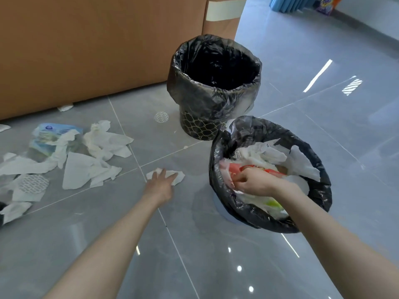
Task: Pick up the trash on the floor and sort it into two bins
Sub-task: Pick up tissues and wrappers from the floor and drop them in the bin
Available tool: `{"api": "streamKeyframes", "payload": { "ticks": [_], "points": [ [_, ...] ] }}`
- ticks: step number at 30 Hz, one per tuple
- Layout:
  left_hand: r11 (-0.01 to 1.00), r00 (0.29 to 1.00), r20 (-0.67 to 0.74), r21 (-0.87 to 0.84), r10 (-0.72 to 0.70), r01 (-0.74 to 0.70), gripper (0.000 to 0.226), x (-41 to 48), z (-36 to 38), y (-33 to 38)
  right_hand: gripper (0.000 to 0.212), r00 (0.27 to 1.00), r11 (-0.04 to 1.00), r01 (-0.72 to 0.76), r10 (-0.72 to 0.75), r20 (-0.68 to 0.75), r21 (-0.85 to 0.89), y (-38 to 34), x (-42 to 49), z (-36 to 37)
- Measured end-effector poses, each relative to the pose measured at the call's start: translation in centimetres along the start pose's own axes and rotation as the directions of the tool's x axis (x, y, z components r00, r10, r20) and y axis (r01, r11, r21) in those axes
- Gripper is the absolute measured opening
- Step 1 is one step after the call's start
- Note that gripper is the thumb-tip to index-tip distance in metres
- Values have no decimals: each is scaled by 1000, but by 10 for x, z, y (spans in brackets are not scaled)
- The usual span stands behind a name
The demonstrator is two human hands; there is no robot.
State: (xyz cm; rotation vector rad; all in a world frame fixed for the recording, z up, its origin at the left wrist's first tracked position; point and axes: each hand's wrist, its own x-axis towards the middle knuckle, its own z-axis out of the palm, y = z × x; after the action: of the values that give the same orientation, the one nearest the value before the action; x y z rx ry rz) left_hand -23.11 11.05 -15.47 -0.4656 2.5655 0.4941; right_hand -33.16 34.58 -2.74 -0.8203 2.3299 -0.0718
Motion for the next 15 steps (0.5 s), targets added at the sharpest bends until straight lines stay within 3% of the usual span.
{"api": "streamKeyframes", "payload": {
  "ticks": [3, 6, 10, 12, 15],
  "points": [
    [1000, 997, -71, 8, 3, -3, 52, 6, 14, -5, 37, 1000, 999, -30, 30, 9, 24, 3, 13, 1],
    [999, 974, -224, 26, 28, -23, 40, 0, 25, -4, 20, 1000, 999, -16, 16, 0, 35, 4, 17, 10],
    [997, 984, -167, 60, 66, -56, 24, -10, 28, -6, 20, 999, 999, 23, -22, -32, 38, 2, 13, 17],
    [999, 992, -112, -3, 54, -54, 22, -18, 21, -8, 20, 999, 998, 8, -6, -34, 55, 1, 9, 20],
    [976, 984, -175, -211, 17, -54, 17, -34, -11, 1, 17, 999, 998, -26, 25, 32, 57, -2, 5, 25]
  ]
}}
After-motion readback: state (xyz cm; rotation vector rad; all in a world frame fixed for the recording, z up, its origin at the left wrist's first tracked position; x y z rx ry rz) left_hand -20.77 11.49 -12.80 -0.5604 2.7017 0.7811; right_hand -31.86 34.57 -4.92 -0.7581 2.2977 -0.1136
